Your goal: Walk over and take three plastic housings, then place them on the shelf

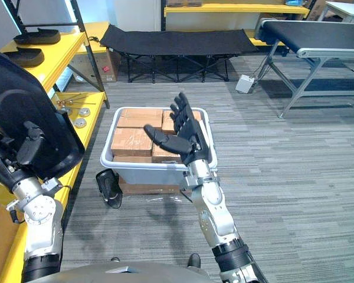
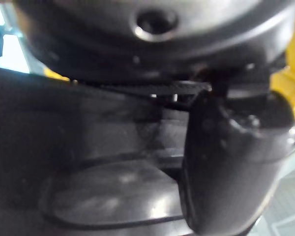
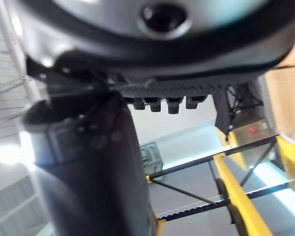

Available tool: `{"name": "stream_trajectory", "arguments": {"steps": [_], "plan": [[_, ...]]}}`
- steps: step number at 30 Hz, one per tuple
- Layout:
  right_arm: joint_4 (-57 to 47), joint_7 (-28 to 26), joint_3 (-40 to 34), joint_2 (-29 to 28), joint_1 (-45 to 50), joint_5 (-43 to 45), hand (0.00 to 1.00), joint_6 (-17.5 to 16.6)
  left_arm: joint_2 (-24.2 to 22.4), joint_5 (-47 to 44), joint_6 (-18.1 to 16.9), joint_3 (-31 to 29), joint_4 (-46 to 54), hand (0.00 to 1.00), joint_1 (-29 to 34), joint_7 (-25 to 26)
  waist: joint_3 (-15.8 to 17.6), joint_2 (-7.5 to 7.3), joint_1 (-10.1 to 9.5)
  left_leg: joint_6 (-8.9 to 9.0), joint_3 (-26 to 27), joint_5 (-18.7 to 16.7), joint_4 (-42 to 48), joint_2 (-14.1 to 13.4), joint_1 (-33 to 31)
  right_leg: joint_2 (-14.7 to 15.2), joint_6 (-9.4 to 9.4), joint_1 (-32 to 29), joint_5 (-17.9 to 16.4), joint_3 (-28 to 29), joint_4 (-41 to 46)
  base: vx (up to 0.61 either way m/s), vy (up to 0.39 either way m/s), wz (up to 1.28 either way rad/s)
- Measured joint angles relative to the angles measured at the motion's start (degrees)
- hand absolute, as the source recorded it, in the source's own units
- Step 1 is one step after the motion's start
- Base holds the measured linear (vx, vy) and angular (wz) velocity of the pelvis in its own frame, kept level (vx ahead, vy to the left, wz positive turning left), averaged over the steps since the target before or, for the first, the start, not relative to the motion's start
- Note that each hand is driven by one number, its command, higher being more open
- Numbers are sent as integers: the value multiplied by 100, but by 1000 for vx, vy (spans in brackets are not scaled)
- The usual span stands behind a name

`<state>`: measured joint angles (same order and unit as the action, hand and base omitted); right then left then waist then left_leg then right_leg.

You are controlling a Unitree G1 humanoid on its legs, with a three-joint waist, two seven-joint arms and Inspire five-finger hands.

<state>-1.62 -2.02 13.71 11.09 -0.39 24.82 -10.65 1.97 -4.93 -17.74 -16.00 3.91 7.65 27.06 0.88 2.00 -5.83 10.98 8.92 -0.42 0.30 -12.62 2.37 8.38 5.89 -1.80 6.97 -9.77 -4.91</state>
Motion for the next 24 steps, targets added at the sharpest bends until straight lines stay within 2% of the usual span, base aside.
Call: {"name": "stream_trajectory", "arguments": {"steps": [4,6,11,12,14,18,22,24], "plan": [[551,-131,-133,40,11,-148,100,44,-93,-434,-2,-25,352,0,456,-507,-16,23,-74,-20,-124,-9,64,4,-157,8,25,-6,16,-117,2,25,5,13],[848,-139,-158,39,-12,-168,100,51,-219,-558,0,-73,526,0,644,-707,-27,41,-239,-27,-268,-5,105,11,-248,18,43,26,31,-311,26,17,-3,37],[1688,-85,156,41,-337,-761,100,66,-433,-787,6,-376,976,0,1202,-1061,-50,73,-735,-147,-1122,-25,292,210,-601,177,98,374,-28,-1267,7,-36,18,75],[1729,-76,238,37,-397,-830,100,67,-433,-876,5,-431,1046,0,1282,-1098,-50,72,-793,-155,-1209,-16,284,238,-619,197,107,408,-42,-1363,1,-62,41,79],[1753,-34,580,37,-620,-1122,100,67,-448,-1158,2,-750,1244,0,1551,-1150,-64,50,-1045,-132,-1505,-12,231,343,-619,256,141,556,-142,-1653,0,-52,26,65],[1751,-42,843,-79,-1136,-1060,100,75,-473,-1529,-114,-1182,1345,0,2060,-1159,-90,9,-1392,-125,-1882,-13,269,419,-715,266,152,701,-252,-1968,1,-5,11,42],[1774,2,827,-124,-1206,-997,100,154,-665,-1699,-153,-1140,1353,0,2300,-1368,-148,-85,-1449,-153,-2289,50,398,508,-984,248,187,789,-275,-2362,32,25,-8,59],[1786,89,820,-119,-1159,-1014,100,267,-770,-1782,-153,-924,1353,0,2344,-1734,-156,-116,-1441,-150,-2633,286,280,620,-1156,265,233,940,-358,-2834,37,53,-29,90]]}}
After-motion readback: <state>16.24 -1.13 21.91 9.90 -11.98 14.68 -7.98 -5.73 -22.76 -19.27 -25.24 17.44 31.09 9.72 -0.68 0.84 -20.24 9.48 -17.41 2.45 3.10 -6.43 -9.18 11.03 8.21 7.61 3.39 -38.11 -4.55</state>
